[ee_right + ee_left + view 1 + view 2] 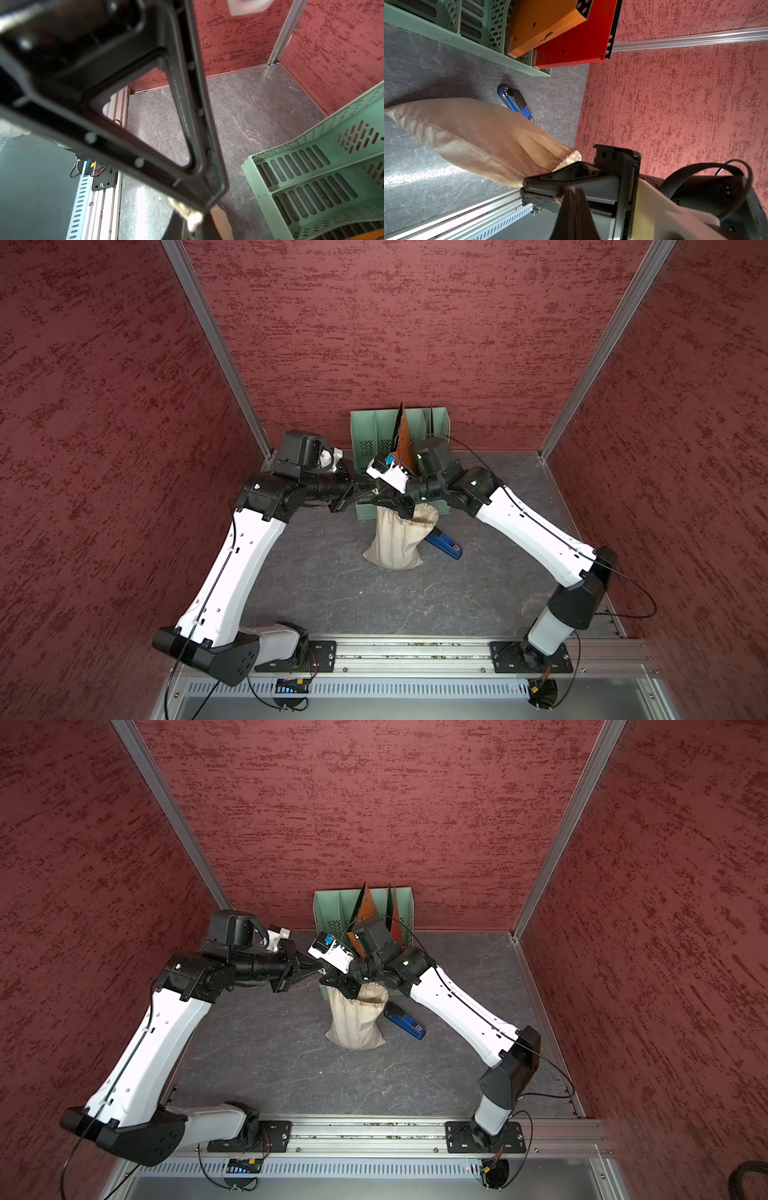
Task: Close the soil bag
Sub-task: Frap the soil bag at the center of the board.
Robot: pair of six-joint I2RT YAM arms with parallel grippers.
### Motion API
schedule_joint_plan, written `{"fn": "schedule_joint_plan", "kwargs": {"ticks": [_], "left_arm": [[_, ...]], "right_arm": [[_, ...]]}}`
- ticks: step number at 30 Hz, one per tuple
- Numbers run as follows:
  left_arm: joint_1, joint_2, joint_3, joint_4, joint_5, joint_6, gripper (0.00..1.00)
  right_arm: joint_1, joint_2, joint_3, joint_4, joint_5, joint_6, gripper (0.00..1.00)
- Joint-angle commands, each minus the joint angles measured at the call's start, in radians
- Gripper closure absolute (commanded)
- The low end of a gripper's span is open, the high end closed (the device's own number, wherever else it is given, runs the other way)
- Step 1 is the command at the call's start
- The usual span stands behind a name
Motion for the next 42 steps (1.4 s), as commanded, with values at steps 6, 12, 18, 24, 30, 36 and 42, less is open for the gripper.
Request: {"fn": "schedule_joint_plan", "kwargs": {"ticks": [6, 12, 18, 24, 30, 36, 42], "left_arm": [[0.018, -0.061, 0.009, 0.209, 0.009, -0.023, 1.0], [0.019, -0.061, 0.016, 0.207, 0.008, -0.022, 1.0], [0.026, -0.064, 0.025, 0.204, 0.005, -0.022, 1.0], [0.065, -0.065, 0.053, 0.189, 0.02, -0.016, 1.0], [0.074, -0.076, 0.051, 0.197, 0.024, -0.018, 1.0], [0.085, -0.083, 0.056, 0.202, 0.032, -0.02, 1.0], [0.091, -0.082, 0.075, 0.205, 0.036, -0.022, 1.0]], "right_arm": [[0.0, 0.048, -0.053, -0.154, 0.063, -0.008, 0.88], [-0.001, 0.041, -0.055, -0.152, 0.074, -0.007, 0.91], [0.0, 0.027, -0.049, -0.179, 0.097, -0.019, 0.9], [0.0, 0.009, -0.07, -0.201, 0.116, -0.024, 0.9], [0.0, 0.001, -0.074, -0.219, 0.123, -0.021, 0.9], [0.0, 0.007, -0.07, -0.249, 0.131, -0.026, 0.89], [-0.001, 0.001, -0.071, -0.258, 0.143, -0.028, 0.89]]}}
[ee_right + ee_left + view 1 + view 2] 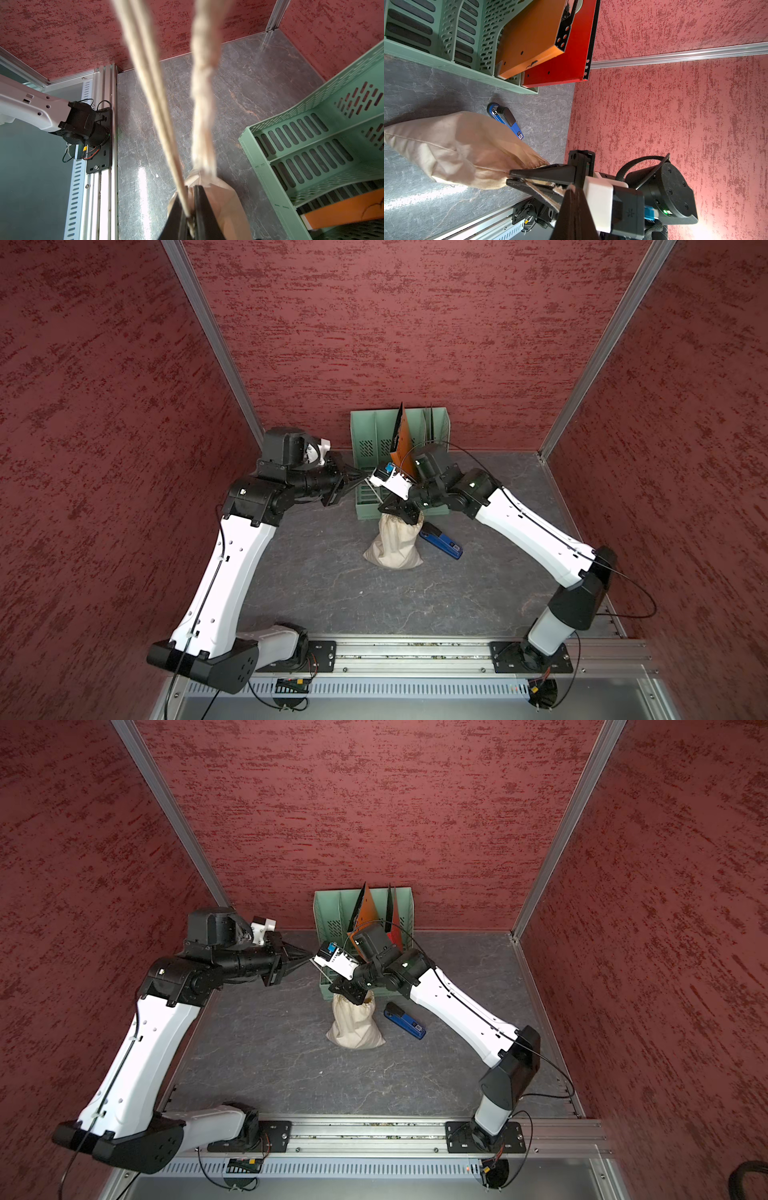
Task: Close the soil bag
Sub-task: Frap the soil bag at the center of the board.
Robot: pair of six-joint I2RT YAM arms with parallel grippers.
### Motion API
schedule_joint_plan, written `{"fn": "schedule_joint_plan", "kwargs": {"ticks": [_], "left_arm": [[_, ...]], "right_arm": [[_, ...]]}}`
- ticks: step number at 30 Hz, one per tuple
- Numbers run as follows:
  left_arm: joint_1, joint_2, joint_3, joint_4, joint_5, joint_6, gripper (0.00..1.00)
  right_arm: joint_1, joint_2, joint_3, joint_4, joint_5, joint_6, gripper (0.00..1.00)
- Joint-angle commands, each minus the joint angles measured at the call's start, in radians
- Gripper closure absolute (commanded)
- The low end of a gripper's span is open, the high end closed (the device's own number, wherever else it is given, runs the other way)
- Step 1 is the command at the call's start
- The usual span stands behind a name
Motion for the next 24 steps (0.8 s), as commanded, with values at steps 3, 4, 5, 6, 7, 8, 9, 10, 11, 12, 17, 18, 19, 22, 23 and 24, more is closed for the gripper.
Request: {"fn": "schedule_joint_plan", "kwargs": {"ticks": [3, 4, 5, 6, 7, 8, 9, 10, 11, 12, 17, 18, 19, 22, 23, 24], "left_arm": [[0.026, -0.047, 0.072, 0.137, 0.01, -0.005, 1.0], [0.027, -0.049, 0.072, 0.136, 0.01, -0.005, 1.0], [0.029, -0.05, 0.074, 0.135, 0.008, -0.005, 1.0], [0.031, -0.05, 0.076, 0.134, 0.008, -0.005, 1.0], [0.033, -0.051, 0.077, 0.133, 0.009, -0.005, 1.0], [0.033, -0.051, 0.078, 0.133, 0.009, -0.006, 1.0], [0.035, -0.052, 0.081, 0.135, 0.009, -0.006, 1.0], [0.035, -0.051, 0.084, 0.135, 0.008, -0.007, 1.0], [0.035, -0.051, 0.087, 0.137, 0.008, -0.008, 1.0], [0.037, -0.051, 0.09, 0.139, 0.007, -0.01, 1.0], [0.039, -0.049, 0.108, 0.131, -0.002, -0.008, 1.0], [0.041, -0.05, 0.112, 0.127, -0.006, -0.005, 1.0], [0.043, -0.051, 0.114, 0.126, -0.007, -0.006, 1.0], [0.049, -0.055, 0.118, 0.127, -0.013, -0.008, 1.0], [0.05, -0.056, 0.12, 0.126, -0.015, -0.009, 1.0], [0.052, -0.058, 0.121, 0.127, -0.017, -0.009, 1.0]], "right_arm": [[0.0, 0.006, -0.038, -0.176, 0.07, -0.015, 0.89], [-0.001, 0.007, -0.036, -0.179, 0.071, -0.015, 0.89], [-0.001, 0.007, -0.036, -0.181, 0.073, -0.016, 0.89], [0.0, 0.006, -0.036, -0.183, 0.075, -0.015, 0.89], [0.0, 0.004, -0.036, -0.185, 0.075, -0.015, 0.89], [0.0, 0.003, -0.037, -0.186, 0.076, -0.016, 0.89], [-0.001, 0.002, -0.038, -0.189, 0.077, -0.018, 0.89], [0.0, 0.0, -0.04, -0.19, 0.08, -0.019, 0.89], [0.0, -0.001, -0.041, -0.192, 0.083, -0.022, 0.89], [0.0, -0.002, -0.043, -0.195, 0.085, -0.024, 0.88], [0.0, -0.009, -0.048, -0.204, 0.095, -0.028, 0.89], [-0.001, -0.009, -0.048, -0.205, 0.095, -0.029, 0.89], [0.0, -0.01, -0.049, -0.206, 0.098, -0.029, 0.89], [0.0, -0.014, -0.05, -0.213, 0.104, -0.033, 0.89], [0.0, -0.015, -0.051, -0.217, 0.107, -0.034, 0.89], [-0.001, -0.017, -0.051, -0.221, 0.109, -0.036, 0.89]]}}
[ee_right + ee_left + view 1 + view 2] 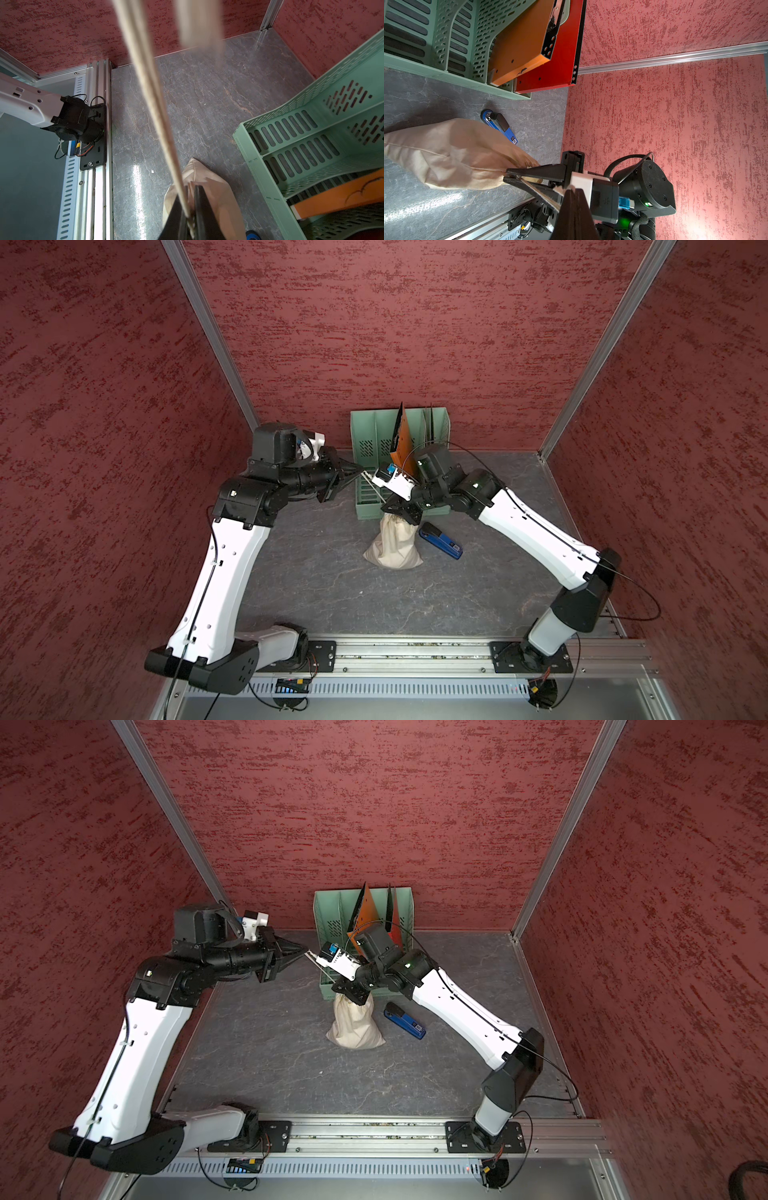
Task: Close the soil bag
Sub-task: Frap the soil bag at the center of the board.
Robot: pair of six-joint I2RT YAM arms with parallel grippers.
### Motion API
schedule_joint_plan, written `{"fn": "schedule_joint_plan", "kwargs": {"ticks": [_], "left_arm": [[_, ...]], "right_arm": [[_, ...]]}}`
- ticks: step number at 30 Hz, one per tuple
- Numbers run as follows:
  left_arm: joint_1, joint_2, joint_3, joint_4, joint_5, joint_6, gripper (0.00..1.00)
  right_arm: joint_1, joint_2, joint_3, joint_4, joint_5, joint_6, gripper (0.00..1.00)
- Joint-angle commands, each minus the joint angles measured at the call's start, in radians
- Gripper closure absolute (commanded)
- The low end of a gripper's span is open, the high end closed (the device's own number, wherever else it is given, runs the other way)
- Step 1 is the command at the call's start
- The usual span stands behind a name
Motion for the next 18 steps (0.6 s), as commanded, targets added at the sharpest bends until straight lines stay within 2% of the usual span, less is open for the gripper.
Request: {"fn": "schedule_joint_plan", "kwargs": {"ticks": [1, 18], "left_arm": [[0.029, -0.052, 0.072, 0.135, -0.022, -0.009, 1.0], [0.054, -0.061, 0.098, 0.147, -0.019, -0.019, 1.0]], "right_arm": [[0.0, 0.004, -0.045, -0.196, 0.078, -0.014, 0.89], [0.0, -0.006, -0.024, -0.275, 0.158, -0.042, 0.88]]}}
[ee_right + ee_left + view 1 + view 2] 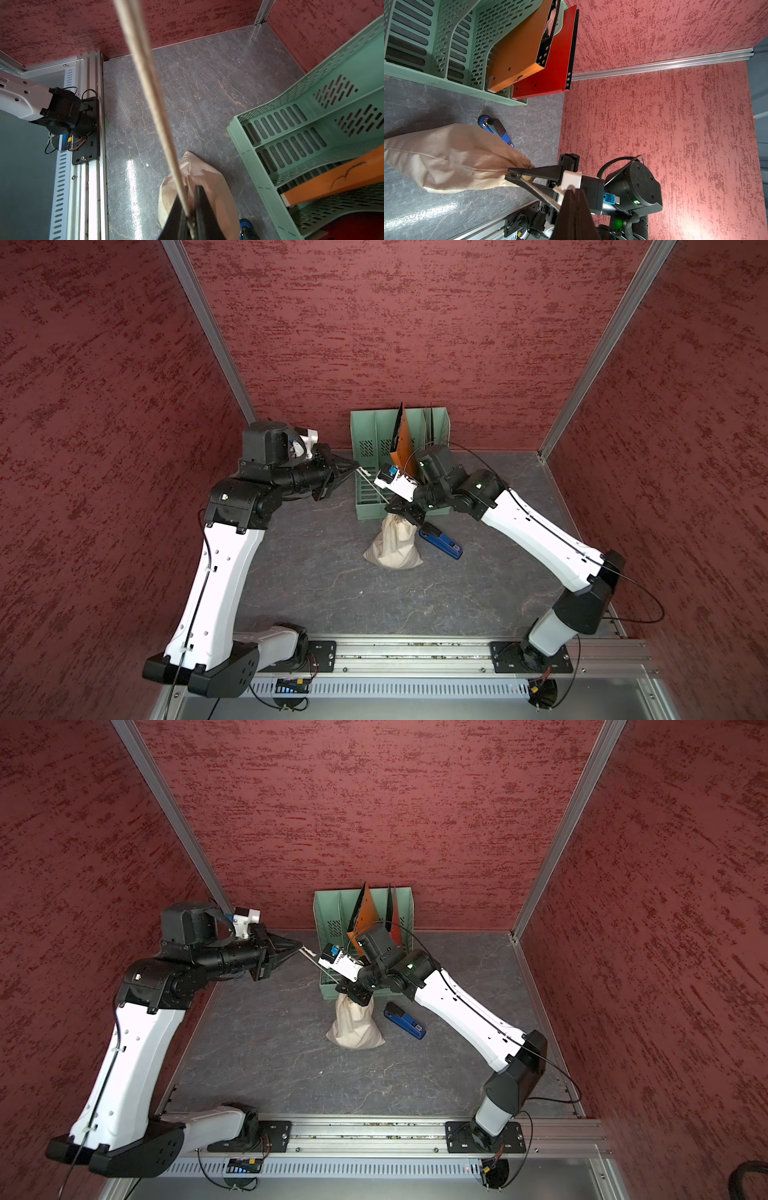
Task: Close the soil bag
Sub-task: Frap the soil bag at the center of the board.
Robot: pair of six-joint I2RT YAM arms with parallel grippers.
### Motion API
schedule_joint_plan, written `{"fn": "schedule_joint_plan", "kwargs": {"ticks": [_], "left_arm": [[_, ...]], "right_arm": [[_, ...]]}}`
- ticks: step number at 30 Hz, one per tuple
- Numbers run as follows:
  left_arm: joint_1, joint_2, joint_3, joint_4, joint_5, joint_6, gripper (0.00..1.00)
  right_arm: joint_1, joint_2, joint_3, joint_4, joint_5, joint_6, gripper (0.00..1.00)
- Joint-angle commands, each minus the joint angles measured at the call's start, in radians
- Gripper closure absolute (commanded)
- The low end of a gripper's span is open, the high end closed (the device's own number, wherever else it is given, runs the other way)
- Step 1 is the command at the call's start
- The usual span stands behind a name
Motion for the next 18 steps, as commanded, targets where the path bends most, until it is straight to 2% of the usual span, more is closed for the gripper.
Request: {"fn": "schedule_joint_plan", "kwargs": {"ticks": [1, 18], "left_arm": [[0.031, -0.047, 0.071, 0.152, -0.018, -0.009, 1.0], [0.054, -0.025, 0.149, 0.171, 0.002, -0.006, 1.0]], "right_arm": [[-0.002, 0.01, -0.022, -0.237, 0.111, -0.017, 0.89], [-0.002, 0.017, 0.011, -0.321, 0.174, -0.037, 0.89]]}}
